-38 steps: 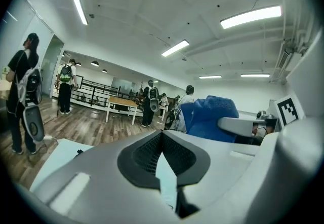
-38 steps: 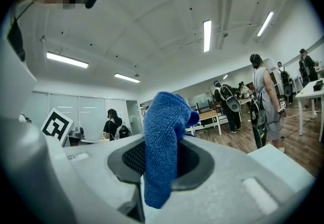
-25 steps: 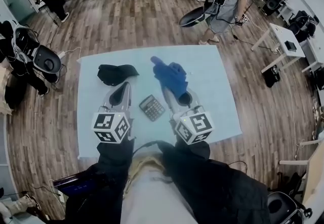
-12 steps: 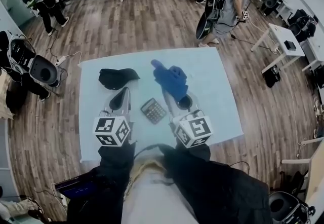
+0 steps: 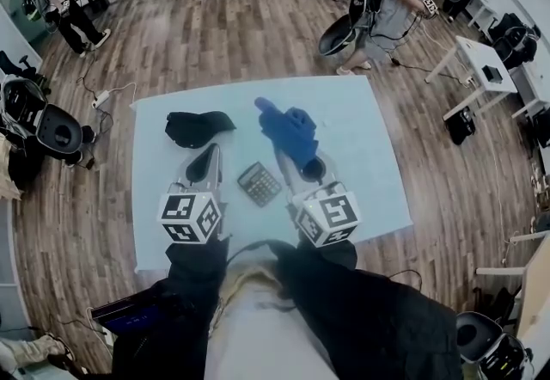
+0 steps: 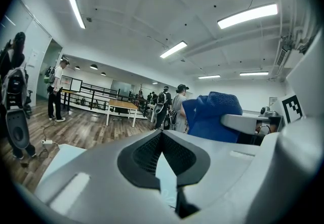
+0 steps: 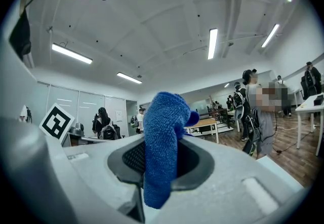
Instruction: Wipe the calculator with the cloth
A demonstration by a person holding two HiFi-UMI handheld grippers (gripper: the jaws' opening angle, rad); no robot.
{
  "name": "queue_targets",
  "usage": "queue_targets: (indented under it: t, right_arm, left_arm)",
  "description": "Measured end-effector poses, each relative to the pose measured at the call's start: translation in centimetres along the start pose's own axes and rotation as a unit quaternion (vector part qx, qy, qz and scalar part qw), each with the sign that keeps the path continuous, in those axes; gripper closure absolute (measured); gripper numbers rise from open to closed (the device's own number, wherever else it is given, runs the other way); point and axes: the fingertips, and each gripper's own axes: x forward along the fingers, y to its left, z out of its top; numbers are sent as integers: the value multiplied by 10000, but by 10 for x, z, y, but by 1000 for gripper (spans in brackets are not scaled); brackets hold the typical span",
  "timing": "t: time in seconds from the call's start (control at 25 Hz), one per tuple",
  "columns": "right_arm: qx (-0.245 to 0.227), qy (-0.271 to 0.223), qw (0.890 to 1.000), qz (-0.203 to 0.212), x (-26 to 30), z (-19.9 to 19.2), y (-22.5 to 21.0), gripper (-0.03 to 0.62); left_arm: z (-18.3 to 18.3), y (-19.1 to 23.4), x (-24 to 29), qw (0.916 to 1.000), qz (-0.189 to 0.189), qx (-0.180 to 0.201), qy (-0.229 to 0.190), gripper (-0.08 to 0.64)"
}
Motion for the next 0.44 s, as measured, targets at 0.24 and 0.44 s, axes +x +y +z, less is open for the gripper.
queue_targets:
  t: [0.24,0.44]
  right_arm:
    - [45,67,10000,43,3,-2,-2,500]
    - [60,106,9999,78,7,-5,-4,500]
  left_arm:
    - [-2,4,1,9999,97,-30,61,558]
    - [-4,9,2,9998,198,-41,92,558]
